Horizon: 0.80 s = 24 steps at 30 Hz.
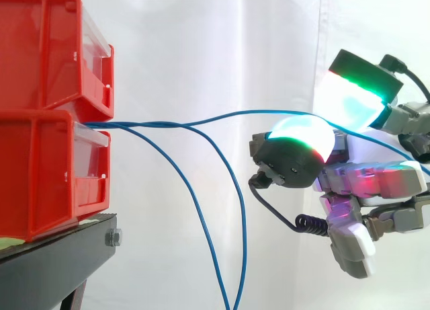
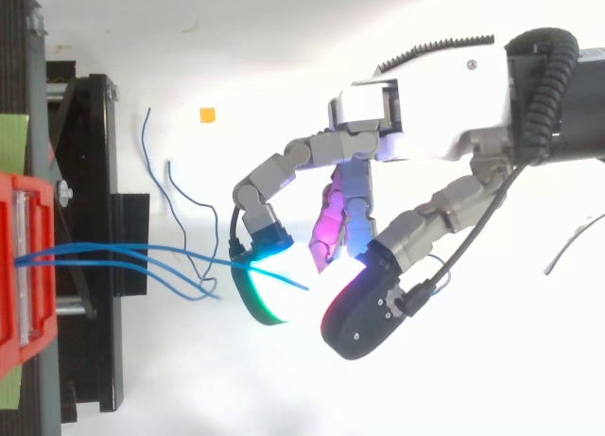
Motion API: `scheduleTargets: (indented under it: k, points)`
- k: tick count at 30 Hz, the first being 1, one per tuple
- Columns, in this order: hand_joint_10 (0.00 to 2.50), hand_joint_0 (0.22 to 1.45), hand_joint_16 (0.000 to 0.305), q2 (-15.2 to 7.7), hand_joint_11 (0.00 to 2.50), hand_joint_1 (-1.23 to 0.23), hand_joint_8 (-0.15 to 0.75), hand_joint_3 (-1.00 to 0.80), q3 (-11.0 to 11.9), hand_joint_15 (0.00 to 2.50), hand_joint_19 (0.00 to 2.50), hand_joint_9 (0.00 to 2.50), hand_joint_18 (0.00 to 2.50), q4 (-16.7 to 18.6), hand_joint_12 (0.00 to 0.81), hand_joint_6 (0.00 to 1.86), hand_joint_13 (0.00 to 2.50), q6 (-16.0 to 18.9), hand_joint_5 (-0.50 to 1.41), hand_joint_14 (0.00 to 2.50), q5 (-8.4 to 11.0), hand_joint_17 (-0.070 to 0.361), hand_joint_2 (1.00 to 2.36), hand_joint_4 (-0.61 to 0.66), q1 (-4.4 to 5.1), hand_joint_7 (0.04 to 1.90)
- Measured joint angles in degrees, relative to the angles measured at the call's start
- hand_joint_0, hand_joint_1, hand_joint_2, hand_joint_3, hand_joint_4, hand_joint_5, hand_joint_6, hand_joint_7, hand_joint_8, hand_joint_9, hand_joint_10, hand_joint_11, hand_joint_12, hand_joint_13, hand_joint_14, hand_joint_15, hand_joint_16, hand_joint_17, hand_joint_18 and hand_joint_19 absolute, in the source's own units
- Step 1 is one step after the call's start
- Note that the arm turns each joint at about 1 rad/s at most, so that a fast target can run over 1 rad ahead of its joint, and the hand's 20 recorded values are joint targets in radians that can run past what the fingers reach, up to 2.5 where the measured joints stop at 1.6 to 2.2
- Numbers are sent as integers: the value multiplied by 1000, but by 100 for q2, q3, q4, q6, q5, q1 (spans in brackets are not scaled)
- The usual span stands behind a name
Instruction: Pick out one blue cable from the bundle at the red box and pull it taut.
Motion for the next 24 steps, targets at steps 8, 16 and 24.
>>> scheduleTargets:
  k: [8, 16, 24]
  points:
    - [10, 609, 45, 0, 240, -814, 174, -240, 2, 326, 516, 1552, 908, -47, 303, 505, 1020, 8, 108, 14, -78, 101, 1011, -117, -25, 1390]
    - [8, 616, 45, 0, 197, -886, 162, -157, 3, 321, 483, 1599, 953, -65, 292, 505, 1095, 3, 121, 12, -228, 101, 1011, -130, -63, 1379]
    - [8, 615, 45, 4, 185, -889, 172, -156, 3, 330, 482, 1508, 960, -137, 292, 505, 1088, 0, 123, 12, -420, 101, 1010, -118, -114, 1382]
